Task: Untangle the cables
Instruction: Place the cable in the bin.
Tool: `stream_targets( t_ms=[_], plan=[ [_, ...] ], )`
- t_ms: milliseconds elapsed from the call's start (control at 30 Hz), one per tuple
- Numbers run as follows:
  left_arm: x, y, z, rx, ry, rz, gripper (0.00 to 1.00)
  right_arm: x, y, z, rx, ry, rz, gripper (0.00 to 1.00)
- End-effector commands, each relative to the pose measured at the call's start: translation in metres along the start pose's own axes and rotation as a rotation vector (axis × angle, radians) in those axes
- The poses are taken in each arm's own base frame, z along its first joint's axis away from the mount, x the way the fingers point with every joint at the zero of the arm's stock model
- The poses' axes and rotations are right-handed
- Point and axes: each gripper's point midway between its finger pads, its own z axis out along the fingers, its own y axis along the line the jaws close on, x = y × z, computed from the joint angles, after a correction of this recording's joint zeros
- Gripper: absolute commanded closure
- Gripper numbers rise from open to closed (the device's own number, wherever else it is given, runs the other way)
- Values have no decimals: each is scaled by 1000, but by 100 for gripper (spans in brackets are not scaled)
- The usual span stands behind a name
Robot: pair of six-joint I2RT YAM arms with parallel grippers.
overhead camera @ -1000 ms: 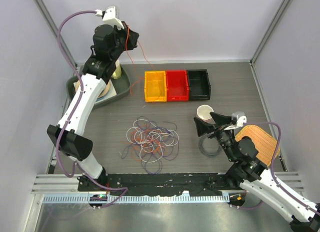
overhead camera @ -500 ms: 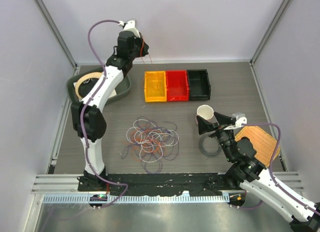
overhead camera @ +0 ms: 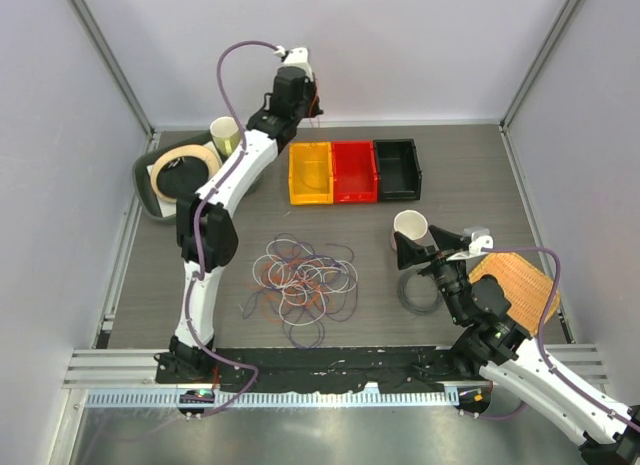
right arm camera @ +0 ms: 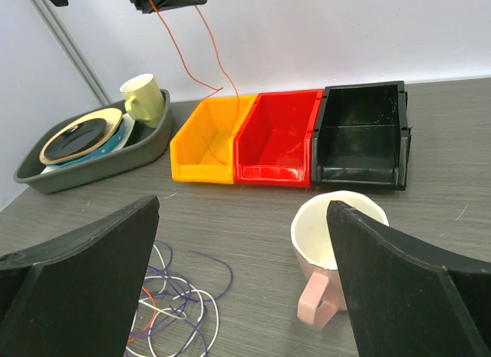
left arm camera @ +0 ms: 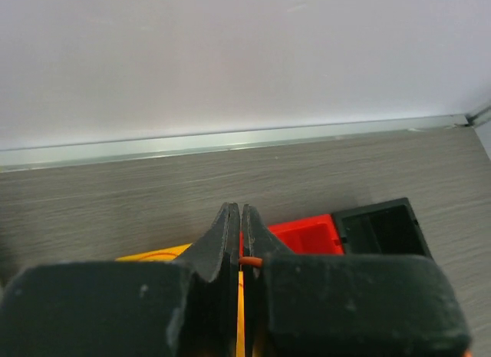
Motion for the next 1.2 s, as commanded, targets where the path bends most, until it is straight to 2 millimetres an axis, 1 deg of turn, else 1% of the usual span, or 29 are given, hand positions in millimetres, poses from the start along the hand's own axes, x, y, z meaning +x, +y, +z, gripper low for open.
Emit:
stream_targets(
  t_ms=[0, 33, 67, 200, 367, 467, 500, 567, 633, 667, 767, 833, 867, 900, 967, 1067, 1100, 1167],
  plan=[
    [-51, -42, -32, 24, -134, 32, 100, -10, 0, 2, 9, -39, 11, 3],
    [-51, -43, -33, 20, -137, 11, 100, -9, 0, 2, 9, -38, 16, 3],
    [-55, -43, -37, 9, -145, -9, 100, -9, 1, 2, 4, -39, 23, 3],
    [-55, -32, -37, -55, -158, -88, 100, -9, 3, 2, -5, -41, 34, 3],
    [-63, -36, -42, -46, -173, -162, 100, -10, 4, 1, -13, -41, 39, 3],
    [-73, -47, -49, -8, -180, -169, 100, -11, 5, 0, -19, -48, 45, 3],
    [-88, -52, -56, 4, -207, -171, 100, -13, 5, -1, -22, -53, 49, 3],
    [-100, -52, -63, -2, -227, -160, 100, -13, 6, -1, -27, -55, 52, 3],
    [-116, -51, -73, -15, -269, -138, 100, -15, 6, -2, -30, -61, 59, 3],
    [-121, -47, -77, -36, -286, -127, 100, -15, 7, -2, -31, -60, 60, 3],
    [-129, -35, -86, -120, -318, -62, 100, -14, 7, -2, -34, -63, 63, 3],
    [-129, -33, -87, -127, -319, -38, 100, -12, 6, -1, -27, -54, 58, 3],
    [-130, -34, -89, -120, -320, -35, 100, -12, 6, -1, -24, -55, 57, 3],
    [-127, -40, -88, -91, -308, -29, 100, -11, 6, -1, -25, -52, 56, 3],
    [-127, -46, -89, -69, -306, -26, 100, -9, 6, 0, -22, -46, 52, 3],
    [-132, -60, -94, -38, -317, -7, 100, -6, 5, 2, -16, -36, 45, 3],
    [-137, -63, -98, -34, -330, -3, 100, -6, 5, 2, -16, -33, 40, 3],
    [-141, -68, -102, -31, -346, 5, 100, -5, 5, 2, -12, -31, 41, 3]
  ],
)
